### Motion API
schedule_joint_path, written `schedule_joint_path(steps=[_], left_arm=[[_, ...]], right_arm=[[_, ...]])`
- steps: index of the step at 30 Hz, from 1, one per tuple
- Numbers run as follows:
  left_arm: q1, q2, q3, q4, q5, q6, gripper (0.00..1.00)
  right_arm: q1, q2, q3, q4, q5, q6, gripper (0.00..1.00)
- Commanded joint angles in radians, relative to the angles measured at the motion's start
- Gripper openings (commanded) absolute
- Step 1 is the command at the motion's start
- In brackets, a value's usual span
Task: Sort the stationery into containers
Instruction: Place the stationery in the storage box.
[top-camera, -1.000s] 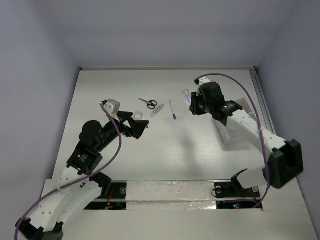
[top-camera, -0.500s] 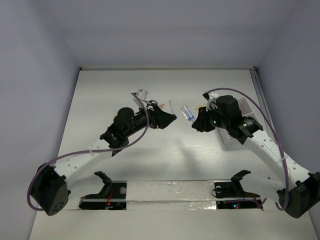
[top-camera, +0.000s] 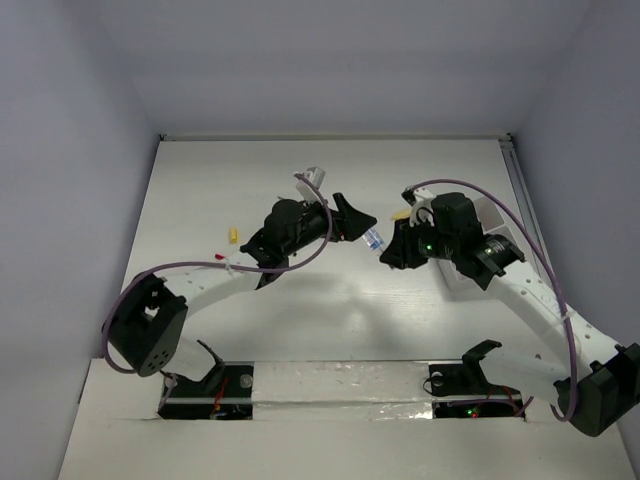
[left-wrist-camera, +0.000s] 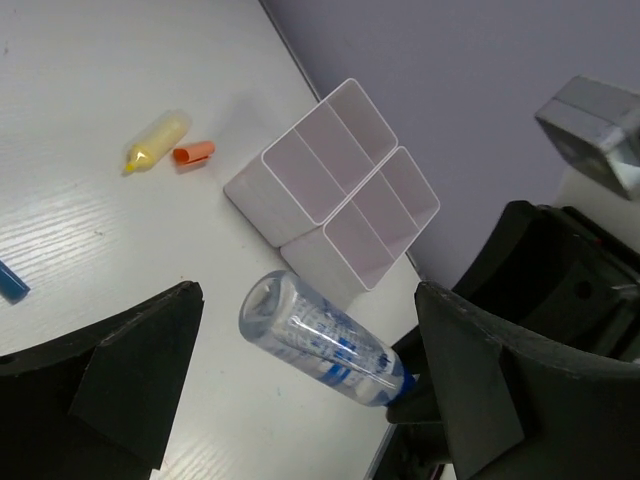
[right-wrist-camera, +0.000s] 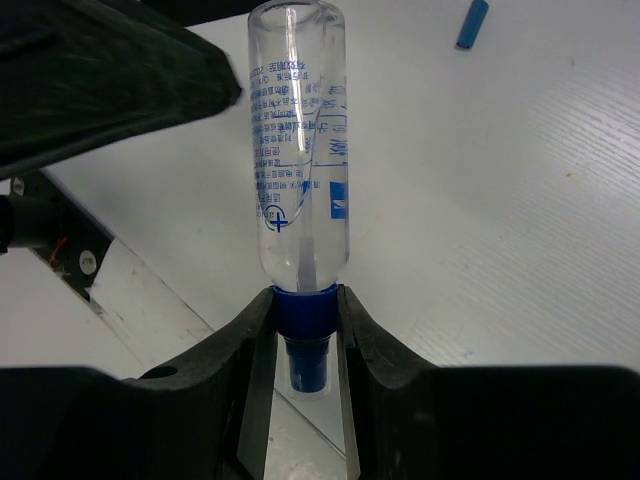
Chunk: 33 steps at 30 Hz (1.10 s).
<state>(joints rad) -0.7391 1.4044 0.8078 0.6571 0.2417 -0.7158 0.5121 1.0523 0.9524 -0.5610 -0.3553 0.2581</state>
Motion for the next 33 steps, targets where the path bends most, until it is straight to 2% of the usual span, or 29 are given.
schedule_joint_path(steps=[1, 12, 24, 26, 27, 29, 33], left_arm=[[-0.005, 0.04, 0.041, 0.108, 0.025, -0.007, 0.84], [-0.005, 0.084, 0.013, 0.148, 0.028, 0.004, 0.74], [-0.005, 0.097, -0.035, 0.19, 0.042, 0.001, 0.69], [-0.005, 0.097, -0.044, 0.197, 0.044, 0.001, 0.66], [-0.005, 0.096, -0.045, 0.2, 0.044, 0.003, 0.59], [-0.005, 0.094, -0.056, 0.207, 0.045, 0.001, 0.52], [-0.005, 0.094, -0.076, 0.22, 0.057, -0.005, 0.48]], right_arm=[[0.008, -0.012, 0.003, 0.047, -0.034, -0.008, 0.03], [0.008, -0.012, 0.066, 0.023, 0.012, -0.013, 0.01], [0.008, -0.011, 0.126, -0.023, 0.039, -0.016, 0.01], [0.008, -0.012, 0.134, -0.034, 0.047, -0.017, 0.01], [0.008, -0.012, 0.14, -0.039, 0.047, -0.019, 0.01], [0.008, -0.015, 0.152, -0.043, 0.061, -0.019, 0.01], [0.008, -0.003, 0.172, -0.042, 0.07, -0.019, 0.0]])
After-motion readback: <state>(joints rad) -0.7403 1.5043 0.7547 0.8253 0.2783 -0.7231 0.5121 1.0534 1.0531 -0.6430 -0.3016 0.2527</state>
